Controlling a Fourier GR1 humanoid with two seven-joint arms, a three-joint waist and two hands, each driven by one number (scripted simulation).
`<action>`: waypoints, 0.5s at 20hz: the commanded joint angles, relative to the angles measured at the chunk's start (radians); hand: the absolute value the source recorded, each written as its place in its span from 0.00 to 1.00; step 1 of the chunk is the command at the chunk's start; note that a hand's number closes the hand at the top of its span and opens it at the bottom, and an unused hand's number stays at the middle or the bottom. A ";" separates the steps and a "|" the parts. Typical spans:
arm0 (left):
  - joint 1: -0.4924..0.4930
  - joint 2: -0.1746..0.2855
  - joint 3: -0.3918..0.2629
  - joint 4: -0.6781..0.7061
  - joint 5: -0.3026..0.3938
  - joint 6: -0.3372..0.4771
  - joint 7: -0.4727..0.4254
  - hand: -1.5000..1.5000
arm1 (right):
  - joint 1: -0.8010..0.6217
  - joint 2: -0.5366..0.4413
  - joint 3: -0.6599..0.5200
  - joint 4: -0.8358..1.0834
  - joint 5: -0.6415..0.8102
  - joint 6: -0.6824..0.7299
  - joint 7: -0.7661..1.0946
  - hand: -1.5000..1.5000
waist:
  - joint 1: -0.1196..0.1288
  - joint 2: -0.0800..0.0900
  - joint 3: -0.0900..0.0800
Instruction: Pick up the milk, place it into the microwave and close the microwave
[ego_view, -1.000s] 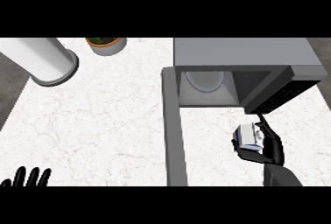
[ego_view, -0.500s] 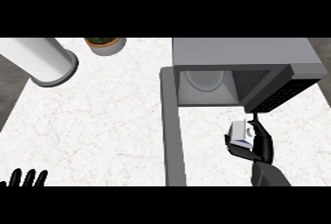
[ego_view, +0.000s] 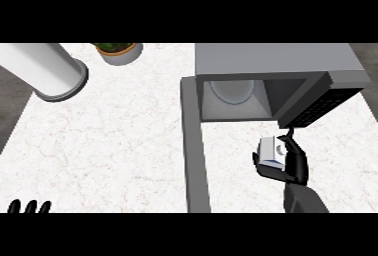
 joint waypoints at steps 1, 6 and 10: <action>0.015 -0.001 -0.022 -0.009 -0.017 -0.006 0.003 0.00 | -0.017 -0.021 0.054 -0.138 0.030 0.008 -0.017 1.00 | 0.002 -0.027 -0.019; 0.081 -0.036 -0.074 -0.058 -0.037 0.014 0.008 0.00 | 0.139 0.000 0.132 -0.326 0.052 0.032 0.065 1.00 | -0.005 -0.031 -0.020; 0.095 -0.014 -0.013 -0.028 -0.009 -0.014 -0.041 0.00 | 0.262 0.051 0.247 -0.544 0.002 0.102 0.165 1.00 | 0.001 -0.031 -0.020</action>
